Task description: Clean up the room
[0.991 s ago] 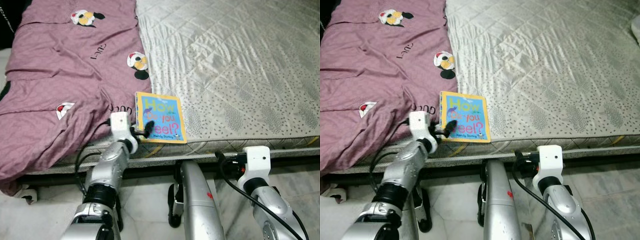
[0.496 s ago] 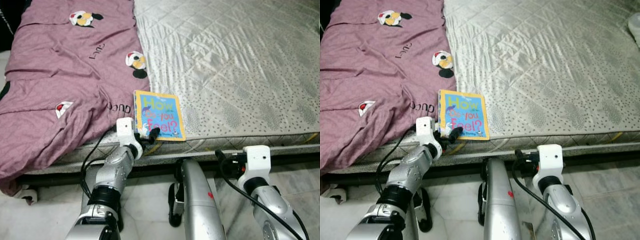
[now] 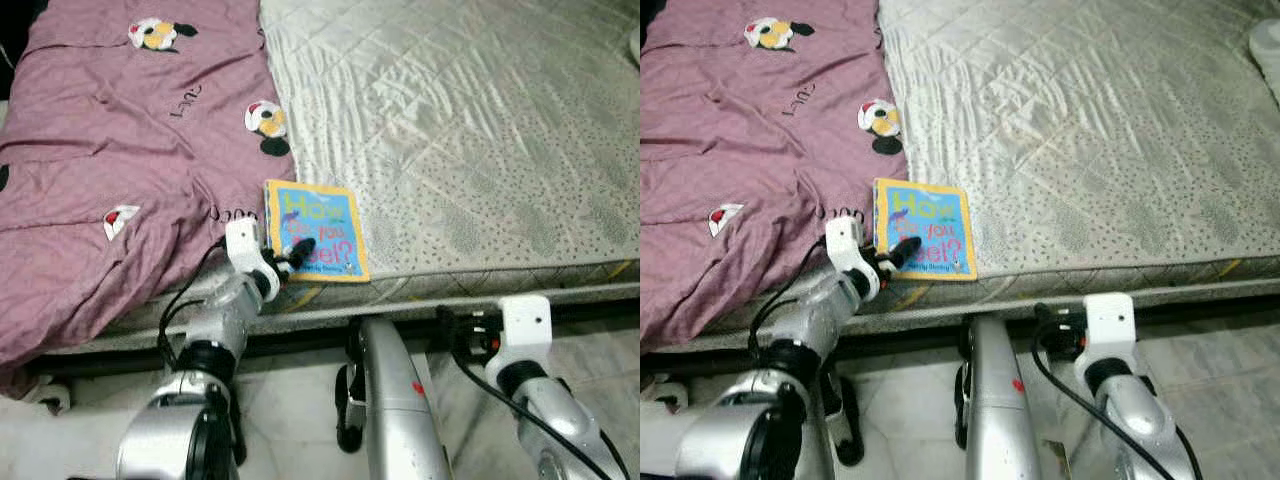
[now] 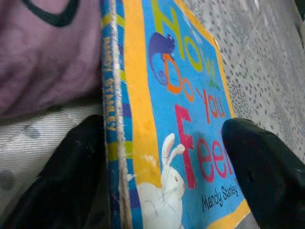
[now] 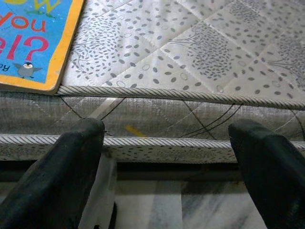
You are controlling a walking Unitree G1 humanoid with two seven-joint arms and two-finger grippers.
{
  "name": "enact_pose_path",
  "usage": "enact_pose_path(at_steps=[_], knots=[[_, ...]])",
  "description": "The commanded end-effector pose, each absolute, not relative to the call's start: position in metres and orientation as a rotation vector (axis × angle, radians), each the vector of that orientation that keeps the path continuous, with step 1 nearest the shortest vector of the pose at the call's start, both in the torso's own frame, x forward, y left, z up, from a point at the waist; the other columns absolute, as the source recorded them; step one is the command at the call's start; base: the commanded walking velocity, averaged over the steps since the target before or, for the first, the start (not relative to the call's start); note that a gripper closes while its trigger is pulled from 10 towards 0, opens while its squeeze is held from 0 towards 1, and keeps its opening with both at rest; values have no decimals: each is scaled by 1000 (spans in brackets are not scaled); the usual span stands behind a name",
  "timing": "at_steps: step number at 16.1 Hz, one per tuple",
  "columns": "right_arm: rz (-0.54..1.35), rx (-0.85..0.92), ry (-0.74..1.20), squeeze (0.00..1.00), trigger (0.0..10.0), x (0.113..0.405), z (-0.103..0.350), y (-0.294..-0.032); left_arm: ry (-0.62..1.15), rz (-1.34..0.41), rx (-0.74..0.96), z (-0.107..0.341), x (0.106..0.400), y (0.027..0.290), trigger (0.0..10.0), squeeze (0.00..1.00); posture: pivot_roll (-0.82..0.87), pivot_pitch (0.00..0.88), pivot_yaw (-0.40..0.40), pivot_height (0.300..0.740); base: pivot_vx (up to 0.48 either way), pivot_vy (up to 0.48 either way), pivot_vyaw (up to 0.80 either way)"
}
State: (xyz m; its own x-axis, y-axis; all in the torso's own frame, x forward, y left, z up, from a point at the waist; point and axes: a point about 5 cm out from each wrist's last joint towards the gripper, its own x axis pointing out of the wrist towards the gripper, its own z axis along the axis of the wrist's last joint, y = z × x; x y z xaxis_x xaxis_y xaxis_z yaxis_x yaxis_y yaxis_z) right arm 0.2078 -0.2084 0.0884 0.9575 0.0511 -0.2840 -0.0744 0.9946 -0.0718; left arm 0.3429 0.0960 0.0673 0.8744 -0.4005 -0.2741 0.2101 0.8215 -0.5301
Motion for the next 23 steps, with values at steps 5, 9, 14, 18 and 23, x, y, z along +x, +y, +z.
enact_pose_path(at_steps=[5, 9, 14, 18, 23], knots=[[63, -93, 295, 0, 10000, 204, 91, -215, 447, -348, -543, 57, 341, 94, 0, 0, -259, 241, -92, 552, 0, 0, 0], [69, -99, 294, 0, 10000, 207, 90, -216, 447, -341, -547, 56, 340, 99, 0, 0, -255, 236, -93, 552, 0, 0, 0], [68, -110, 297, 0, 10000, 208, 90, -215, 433, -326, -529, 56, 342, 104, 0, 0, -255, 237, -97, 552, 0, 0, 0], [70, -116, 299, 0, 10000, 208, 90, -215, 407, -319, -537, 58, 343, 106, 0, 0, -253, 238, -100, 552, 0, 0, 0], [71, -105, 299, 0, 10000, 211, 87, -209, 296, -295, -471, 71, 350, 114, 0, 0, -217, 231, -86, 552, 0, 0, 0]])
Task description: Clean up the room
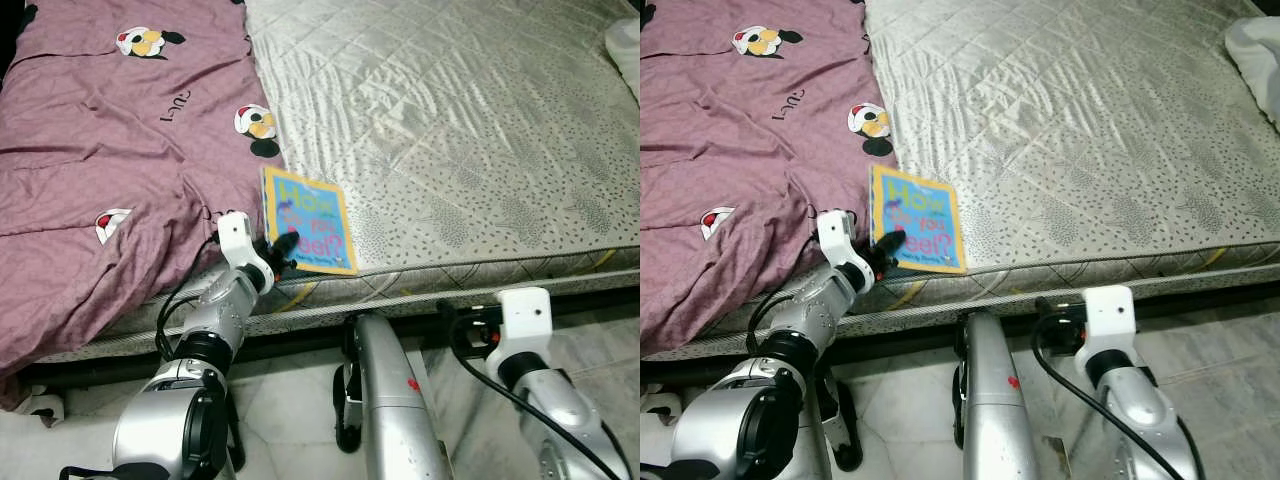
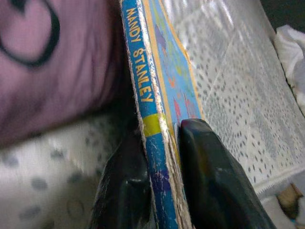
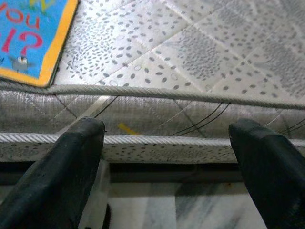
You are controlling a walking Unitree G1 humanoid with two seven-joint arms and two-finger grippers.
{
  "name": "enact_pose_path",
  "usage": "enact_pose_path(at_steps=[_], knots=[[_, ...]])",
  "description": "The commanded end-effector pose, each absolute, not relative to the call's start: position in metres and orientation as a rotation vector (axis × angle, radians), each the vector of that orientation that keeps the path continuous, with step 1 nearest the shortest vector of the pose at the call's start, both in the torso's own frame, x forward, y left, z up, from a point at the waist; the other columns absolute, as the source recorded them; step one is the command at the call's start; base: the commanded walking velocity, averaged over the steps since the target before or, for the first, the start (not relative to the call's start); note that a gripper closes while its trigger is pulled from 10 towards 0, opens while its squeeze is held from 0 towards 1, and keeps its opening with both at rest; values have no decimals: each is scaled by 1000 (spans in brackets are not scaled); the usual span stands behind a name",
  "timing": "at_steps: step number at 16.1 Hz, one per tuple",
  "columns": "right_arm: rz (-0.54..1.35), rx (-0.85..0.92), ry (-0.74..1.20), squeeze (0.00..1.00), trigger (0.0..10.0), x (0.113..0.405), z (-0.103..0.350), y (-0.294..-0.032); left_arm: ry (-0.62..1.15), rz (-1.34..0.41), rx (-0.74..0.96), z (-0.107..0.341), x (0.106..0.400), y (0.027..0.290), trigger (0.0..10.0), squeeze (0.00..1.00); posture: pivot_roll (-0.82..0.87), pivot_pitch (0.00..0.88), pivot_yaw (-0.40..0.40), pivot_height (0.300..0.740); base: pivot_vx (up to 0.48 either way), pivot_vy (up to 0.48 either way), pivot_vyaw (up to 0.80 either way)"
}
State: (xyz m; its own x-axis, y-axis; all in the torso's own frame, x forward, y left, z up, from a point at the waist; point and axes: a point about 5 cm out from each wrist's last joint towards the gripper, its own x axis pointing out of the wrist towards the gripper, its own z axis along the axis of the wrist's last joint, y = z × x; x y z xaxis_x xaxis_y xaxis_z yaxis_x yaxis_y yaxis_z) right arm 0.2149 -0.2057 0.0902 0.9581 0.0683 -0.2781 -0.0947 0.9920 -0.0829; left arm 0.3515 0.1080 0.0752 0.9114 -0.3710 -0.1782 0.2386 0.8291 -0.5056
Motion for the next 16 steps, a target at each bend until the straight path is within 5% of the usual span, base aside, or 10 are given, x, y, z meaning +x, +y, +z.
enact_pose_path(at_steps=[1, 8, 16], knots=[[75, -97, 300, 0, 10000, 212, 84, -206, 229, -292, -442, 80, 353, 117, 0, 0, -199, 220, -76, 552, 0, 0, 0], [52, -17, 252, 0, 10000, 236, 72, -185, -110, -304, -257, 133, 362, 132, 0, 0, -90, 118, 3, 552, 0, 0, 0], [42, 98, 119, 0, 10000, 275, 74, -160, -292, -140, -20, 137, 304, 175, 0, 0, 18, 0, 39, 552, 0, 0, 0]])
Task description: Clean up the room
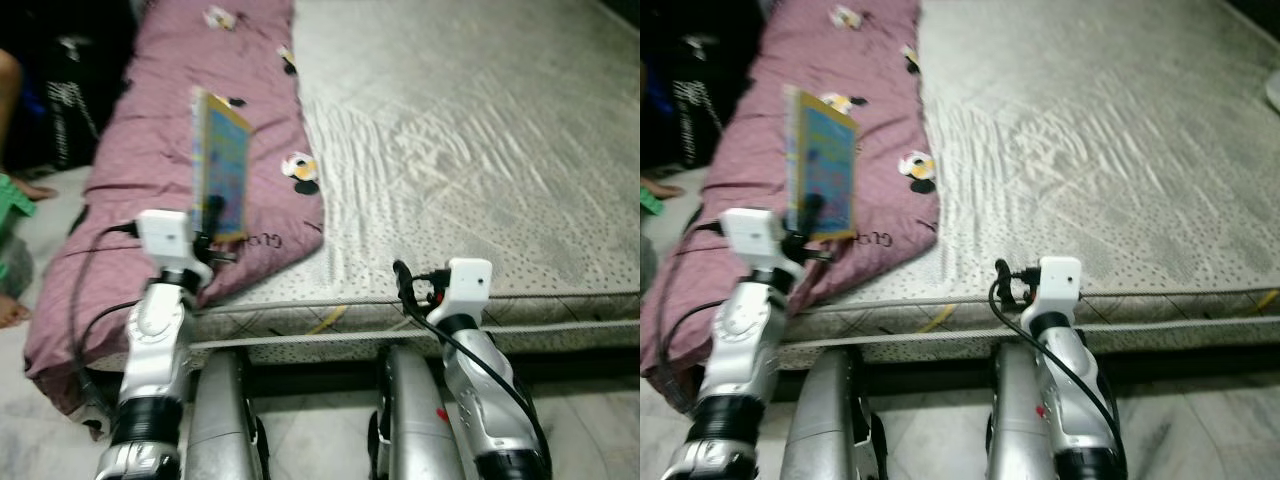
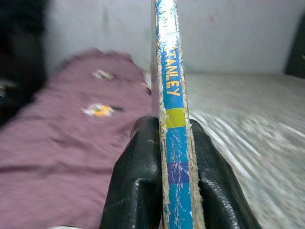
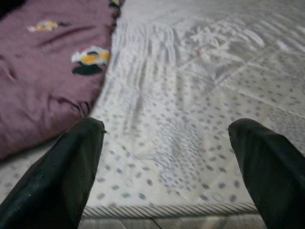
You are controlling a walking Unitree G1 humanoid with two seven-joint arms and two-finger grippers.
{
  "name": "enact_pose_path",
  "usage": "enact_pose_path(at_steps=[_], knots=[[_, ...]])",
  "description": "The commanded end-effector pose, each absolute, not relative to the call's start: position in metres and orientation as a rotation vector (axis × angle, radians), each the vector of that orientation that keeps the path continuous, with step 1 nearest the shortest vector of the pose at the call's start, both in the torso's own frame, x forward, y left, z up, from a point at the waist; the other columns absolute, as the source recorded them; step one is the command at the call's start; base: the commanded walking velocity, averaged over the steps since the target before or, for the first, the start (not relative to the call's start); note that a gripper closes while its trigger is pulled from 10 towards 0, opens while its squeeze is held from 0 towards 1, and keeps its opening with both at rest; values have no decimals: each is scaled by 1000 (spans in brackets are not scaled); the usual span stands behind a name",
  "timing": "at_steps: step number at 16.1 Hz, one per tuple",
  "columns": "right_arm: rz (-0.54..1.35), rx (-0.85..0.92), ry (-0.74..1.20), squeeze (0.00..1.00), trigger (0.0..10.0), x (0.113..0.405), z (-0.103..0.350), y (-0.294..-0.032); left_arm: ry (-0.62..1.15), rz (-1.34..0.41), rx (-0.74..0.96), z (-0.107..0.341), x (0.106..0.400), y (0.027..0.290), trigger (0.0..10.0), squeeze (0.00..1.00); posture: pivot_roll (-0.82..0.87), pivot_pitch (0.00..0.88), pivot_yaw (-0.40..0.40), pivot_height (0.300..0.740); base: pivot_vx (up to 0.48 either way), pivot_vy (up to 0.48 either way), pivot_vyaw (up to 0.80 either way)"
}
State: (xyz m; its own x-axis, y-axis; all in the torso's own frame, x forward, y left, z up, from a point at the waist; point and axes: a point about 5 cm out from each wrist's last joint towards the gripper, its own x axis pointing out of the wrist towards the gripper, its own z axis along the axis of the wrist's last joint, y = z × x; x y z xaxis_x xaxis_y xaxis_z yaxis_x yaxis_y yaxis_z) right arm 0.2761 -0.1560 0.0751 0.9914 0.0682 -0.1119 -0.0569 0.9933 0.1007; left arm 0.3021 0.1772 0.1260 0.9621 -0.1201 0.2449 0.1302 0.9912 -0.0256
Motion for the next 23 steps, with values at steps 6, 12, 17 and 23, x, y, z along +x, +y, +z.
enact_pose_path(at_steps=[6, 12, 17, 23], knots=[[42, 138, 11, 0, 10000, 286, 89, -164, -173, -155, -25, 111, 264, 154, 0, 0, 25, 16, 27, 592, 0, 0, 0], [29, 143, 17, 0, 10000, 279, 85, -166, -23, -103, 9, 86, 248, 151, 10000, 0, 9, 29, 23, 652, 0, 0, 0], [12, 137, 6, 0, 10000, 280, 89, -171, 12, -110, 18, 82, 248, 145, 10000, 0, -5, 27, 24, 697, 0, 0, 0], [10, 118, -10, 0, 10000, 285, 94, -177, -3, -109, 9, 88, 257, 139, 10000, 0, -9, 23, 12, 740, 0, 0, 0]])
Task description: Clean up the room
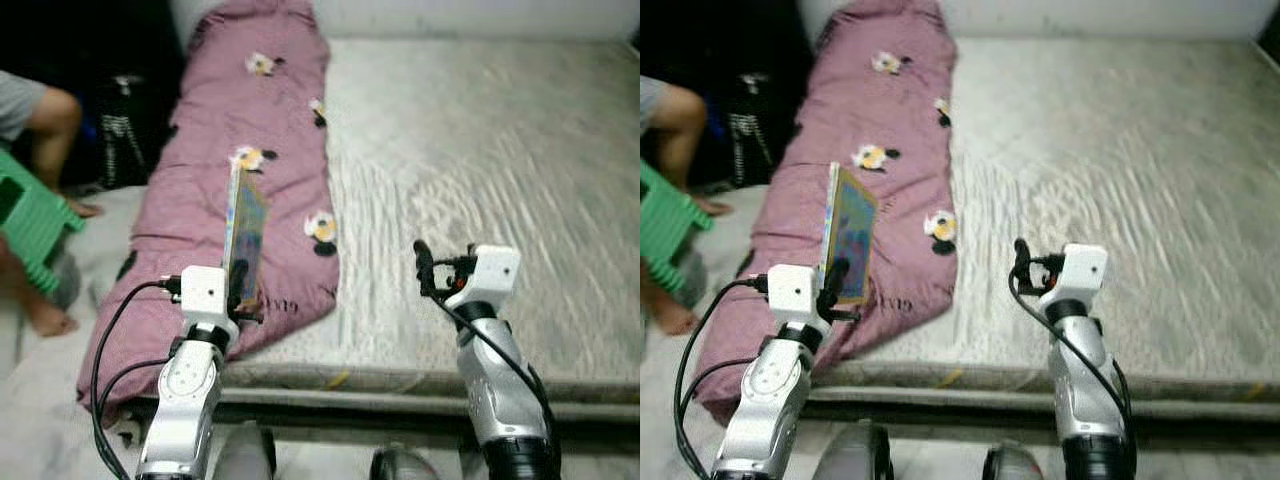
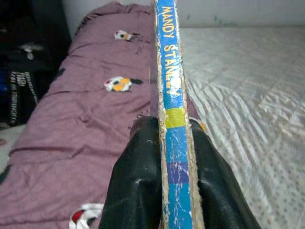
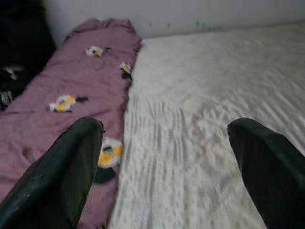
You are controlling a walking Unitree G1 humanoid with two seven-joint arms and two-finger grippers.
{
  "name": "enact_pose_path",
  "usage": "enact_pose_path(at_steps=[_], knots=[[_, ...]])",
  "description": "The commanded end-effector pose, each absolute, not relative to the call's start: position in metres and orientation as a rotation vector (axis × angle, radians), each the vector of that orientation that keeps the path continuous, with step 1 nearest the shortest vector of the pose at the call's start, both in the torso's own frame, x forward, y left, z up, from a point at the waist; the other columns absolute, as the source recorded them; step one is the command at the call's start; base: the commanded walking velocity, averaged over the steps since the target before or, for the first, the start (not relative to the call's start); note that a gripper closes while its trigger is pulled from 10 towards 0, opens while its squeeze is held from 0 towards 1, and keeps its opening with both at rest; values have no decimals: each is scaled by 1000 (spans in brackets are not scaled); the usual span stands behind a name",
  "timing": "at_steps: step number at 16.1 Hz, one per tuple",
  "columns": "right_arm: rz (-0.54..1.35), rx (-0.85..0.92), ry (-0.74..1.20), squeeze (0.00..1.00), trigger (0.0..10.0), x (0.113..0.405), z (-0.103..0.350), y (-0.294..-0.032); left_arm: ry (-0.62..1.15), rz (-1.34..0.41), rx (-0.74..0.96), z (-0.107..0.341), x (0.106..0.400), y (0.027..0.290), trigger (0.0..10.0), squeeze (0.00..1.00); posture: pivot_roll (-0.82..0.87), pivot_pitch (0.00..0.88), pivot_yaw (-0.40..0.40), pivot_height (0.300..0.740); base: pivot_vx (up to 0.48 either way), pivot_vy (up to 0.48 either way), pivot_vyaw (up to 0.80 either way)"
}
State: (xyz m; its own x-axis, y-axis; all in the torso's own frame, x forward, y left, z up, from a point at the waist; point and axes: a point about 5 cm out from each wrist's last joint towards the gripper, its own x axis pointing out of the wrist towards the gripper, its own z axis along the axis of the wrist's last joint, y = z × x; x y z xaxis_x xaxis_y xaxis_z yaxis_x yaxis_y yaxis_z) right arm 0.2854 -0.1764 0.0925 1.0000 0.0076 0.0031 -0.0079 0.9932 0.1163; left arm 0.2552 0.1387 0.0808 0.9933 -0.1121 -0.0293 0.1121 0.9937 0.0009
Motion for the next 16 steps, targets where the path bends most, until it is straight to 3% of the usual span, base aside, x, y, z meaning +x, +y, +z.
enact_pose_path(at_steps=[1, 16], knots=[[10, 118, -11, 0, 10000, 286, 95, -177, -4, -108, 14, 89, 257, 139, 10000, 0, -9, 23, 12, 740, 0, 0, 0], [-58, 112, 1, 0, 10000, 281, 88, -186, 45, -146, 17, 81, 260, 136, 10000, 0, -15, 0, 22, 740, 0, -18, 0]])
